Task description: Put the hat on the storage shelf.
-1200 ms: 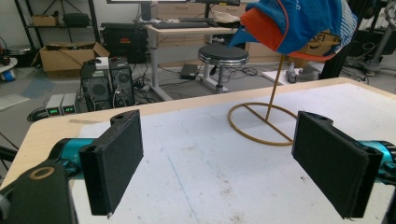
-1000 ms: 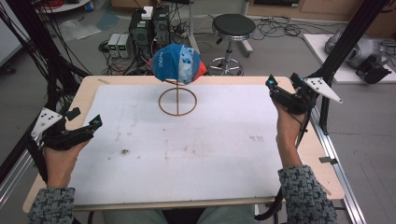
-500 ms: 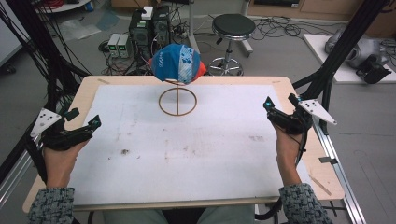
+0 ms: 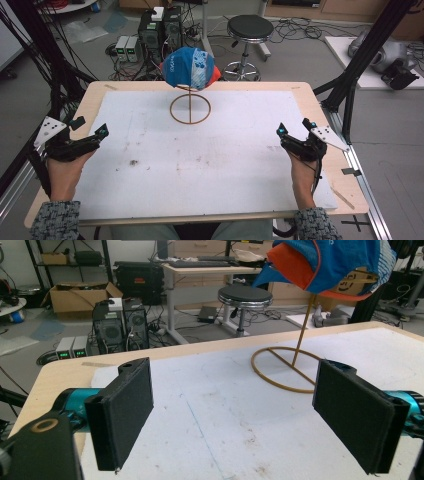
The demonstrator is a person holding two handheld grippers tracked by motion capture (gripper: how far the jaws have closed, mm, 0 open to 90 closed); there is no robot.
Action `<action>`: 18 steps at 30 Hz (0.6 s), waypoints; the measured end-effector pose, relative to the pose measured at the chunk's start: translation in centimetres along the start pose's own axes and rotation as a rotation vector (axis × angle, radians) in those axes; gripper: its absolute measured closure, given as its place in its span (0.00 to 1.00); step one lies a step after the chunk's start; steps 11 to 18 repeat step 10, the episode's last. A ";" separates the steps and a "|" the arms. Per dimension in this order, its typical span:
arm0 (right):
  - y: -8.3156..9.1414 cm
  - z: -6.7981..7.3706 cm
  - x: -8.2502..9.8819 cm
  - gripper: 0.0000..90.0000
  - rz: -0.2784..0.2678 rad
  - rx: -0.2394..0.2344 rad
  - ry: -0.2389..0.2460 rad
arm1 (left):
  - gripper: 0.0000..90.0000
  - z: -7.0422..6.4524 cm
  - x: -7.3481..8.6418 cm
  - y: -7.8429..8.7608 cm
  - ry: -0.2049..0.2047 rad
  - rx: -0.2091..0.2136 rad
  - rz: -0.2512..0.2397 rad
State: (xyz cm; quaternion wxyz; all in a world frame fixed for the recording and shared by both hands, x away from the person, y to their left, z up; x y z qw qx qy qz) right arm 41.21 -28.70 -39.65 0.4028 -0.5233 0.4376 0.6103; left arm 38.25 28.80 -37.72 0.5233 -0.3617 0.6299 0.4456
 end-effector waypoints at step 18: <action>0.1 -0.2 0.4 0.11 0.001 -0.001 -0.014 | 0.19 0.3 -0.1 0.1 0.003 -0.005 -0.004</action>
Point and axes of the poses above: each handheld gripper's, and its own axes: y roughly backward along the jaws, x roughly out of its underside, z roughly to its left, the point moved 9 cm from there along -y, roughly forward along the jaws, and after that the axes turned 1 degree about z, right-handed, at the moved point
